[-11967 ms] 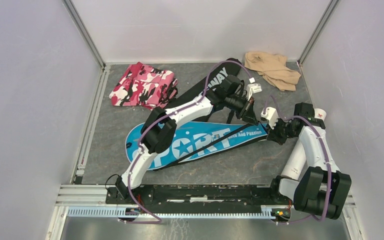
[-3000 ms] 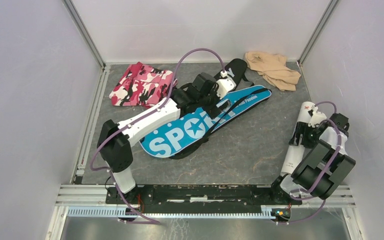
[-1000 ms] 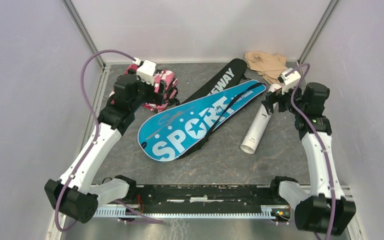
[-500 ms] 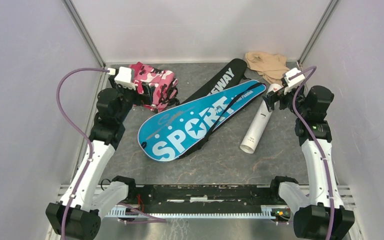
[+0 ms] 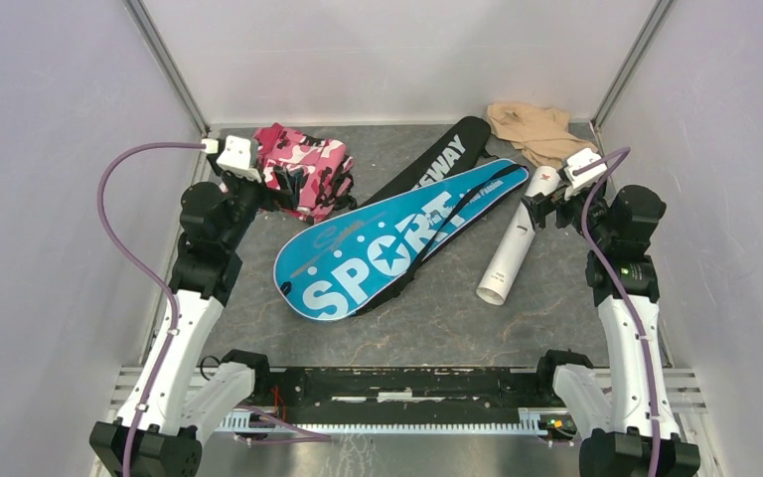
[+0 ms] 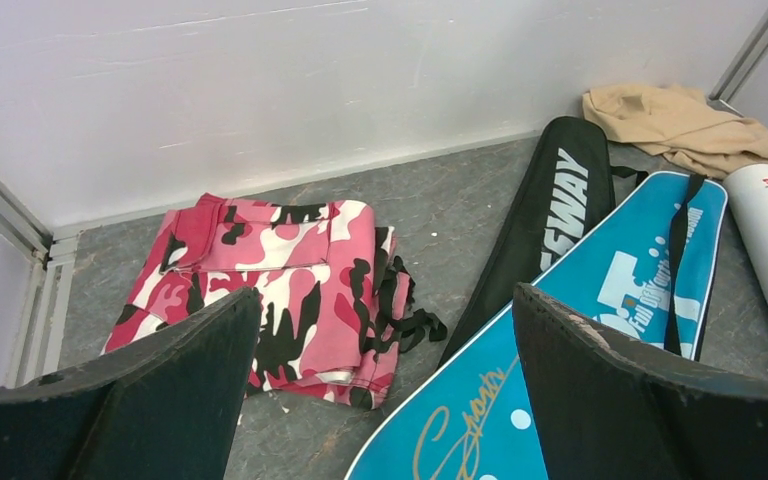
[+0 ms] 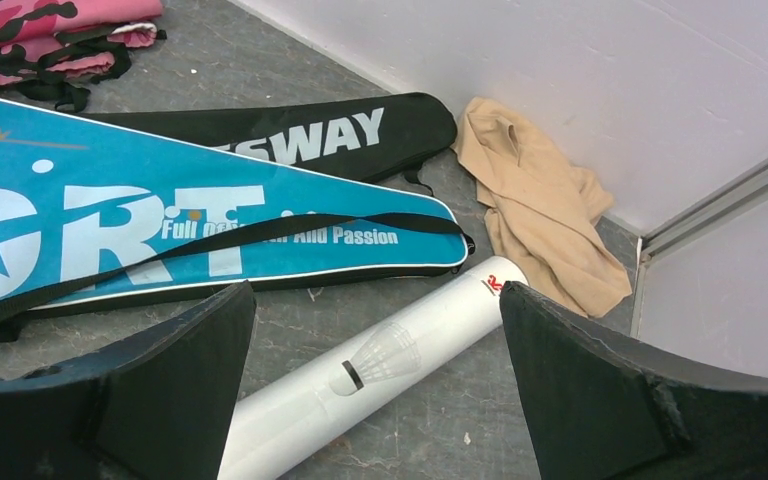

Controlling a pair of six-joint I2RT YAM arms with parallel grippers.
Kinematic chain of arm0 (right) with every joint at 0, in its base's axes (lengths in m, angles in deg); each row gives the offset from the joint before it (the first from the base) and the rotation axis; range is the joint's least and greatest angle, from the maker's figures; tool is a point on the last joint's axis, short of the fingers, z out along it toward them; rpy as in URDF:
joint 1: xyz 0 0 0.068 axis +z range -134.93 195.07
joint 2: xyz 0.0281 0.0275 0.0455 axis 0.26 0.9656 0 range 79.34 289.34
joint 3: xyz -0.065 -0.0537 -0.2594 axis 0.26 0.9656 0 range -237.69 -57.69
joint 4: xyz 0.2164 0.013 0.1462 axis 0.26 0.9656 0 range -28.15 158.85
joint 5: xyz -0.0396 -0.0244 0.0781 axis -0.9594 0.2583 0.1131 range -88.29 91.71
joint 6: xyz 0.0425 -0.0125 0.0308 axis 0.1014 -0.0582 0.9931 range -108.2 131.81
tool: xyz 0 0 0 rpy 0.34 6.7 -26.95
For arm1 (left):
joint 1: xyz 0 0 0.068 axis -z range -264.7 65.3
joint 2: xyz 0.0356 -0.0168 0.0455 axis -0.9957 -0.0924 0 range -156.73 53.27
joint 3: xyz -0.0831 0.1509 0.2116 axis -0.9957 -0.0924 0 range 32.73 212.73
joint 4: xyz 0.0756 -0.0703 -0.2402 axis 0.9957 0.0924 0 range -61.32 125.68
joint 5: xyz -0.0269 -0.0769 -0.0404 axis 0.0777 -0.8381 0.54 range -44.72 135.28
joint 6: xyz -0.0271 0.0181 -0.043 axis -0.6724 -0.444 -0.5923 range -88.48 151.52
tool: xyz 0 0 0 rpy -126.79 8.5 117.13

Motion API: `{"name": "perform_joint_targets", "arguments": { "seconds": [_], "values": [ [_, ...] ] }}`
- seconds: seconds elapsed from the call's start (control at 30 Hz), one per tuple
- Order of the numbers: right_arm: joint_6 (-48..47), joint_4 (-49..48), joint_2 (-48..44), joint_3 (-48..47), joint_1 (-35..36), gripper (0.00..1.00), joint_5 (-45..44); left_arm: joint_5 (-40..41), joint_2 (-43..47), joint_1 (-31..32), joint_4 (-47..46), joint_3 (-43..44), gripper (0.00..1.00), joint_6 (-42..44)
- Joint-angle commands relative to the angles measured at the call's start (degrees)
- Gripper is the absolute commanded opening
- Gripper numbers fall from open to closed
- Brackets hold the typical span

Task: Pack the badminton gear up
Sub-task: Reset both arms

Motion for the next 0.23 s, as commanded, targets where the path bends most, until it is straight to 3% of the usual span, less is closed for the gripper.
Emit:
{"name": "perform_joint_targets", "arguments": {
  "seconds": [0.0,0.2],
  "values": [
    [-1.2,-1.6,-0.3,0.2,-0.1,0.98,0.0,-1.8,1.2,-0.7,0.2,1.7,1.0,-1.5],
    [-1.4,-1.5,-0.3,0.4,-0.2,0.98,0.3,-2.7,0.8,-0.9,0.2,1.5,1.0,-1.4]
  ]
}}
